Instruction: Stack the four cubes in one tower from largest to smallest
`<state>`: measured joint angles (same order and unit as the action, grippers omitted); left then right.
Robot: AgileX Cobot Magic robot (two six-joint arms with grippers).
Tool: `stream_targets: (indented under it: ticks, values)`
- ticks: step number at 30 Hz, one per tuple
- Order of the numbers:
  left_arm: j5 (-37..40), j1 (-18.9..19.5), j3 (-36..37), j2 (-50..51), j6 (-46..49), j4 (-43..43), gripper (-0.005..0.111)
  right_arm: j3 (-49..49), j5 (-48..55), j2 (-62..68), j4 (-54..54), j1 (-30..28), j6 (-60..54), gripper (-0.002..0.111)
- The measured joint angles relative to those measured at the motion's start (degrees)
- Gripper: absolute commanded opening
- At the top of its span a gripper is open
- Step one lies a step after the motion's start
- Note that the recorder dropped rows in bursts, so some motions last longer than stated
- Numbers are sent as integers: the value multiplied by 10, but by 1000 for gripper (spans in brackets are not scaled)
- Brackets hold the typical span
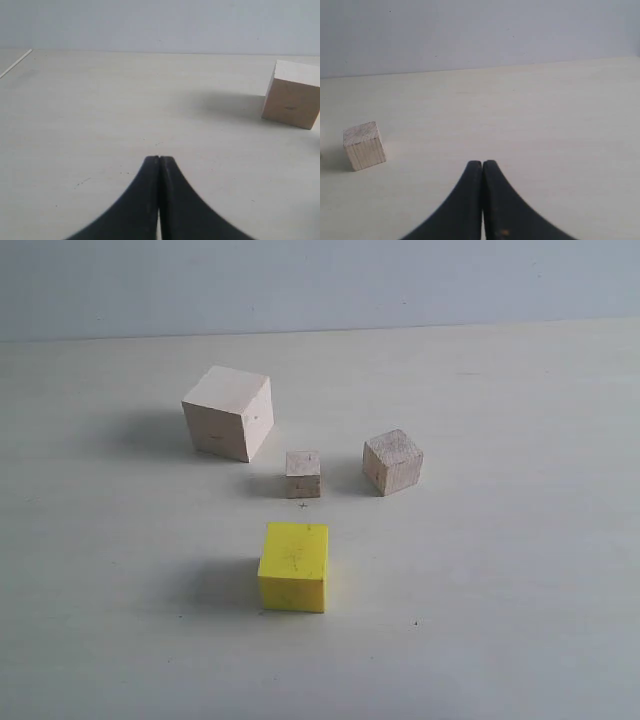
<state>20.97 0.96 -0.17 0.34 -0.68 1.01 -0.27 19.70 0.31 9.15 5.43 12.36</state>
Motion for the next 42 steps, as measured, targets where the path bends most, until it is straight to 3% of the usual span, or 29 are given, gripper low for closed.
stream_targets:
  ticks: [28, 33, 37, 42]
  values:
    - [-3, 0, 0, 0, 2, 0, 0, 0, 0, 0, 0, 0, 0, 0]
    - [-116, 0, 3, 0, 7, 0, 0, 0, -8, 0, 0, 0, 0, 0]
    - [-270, 0, 3, 0, 7, 0, 0, 0, -76, 0, 0, 0, 0, 0]
    - [-358, 0, 3, 0, 7, 0, 0, 0, -150, 0, 0, 0, 0, 0]
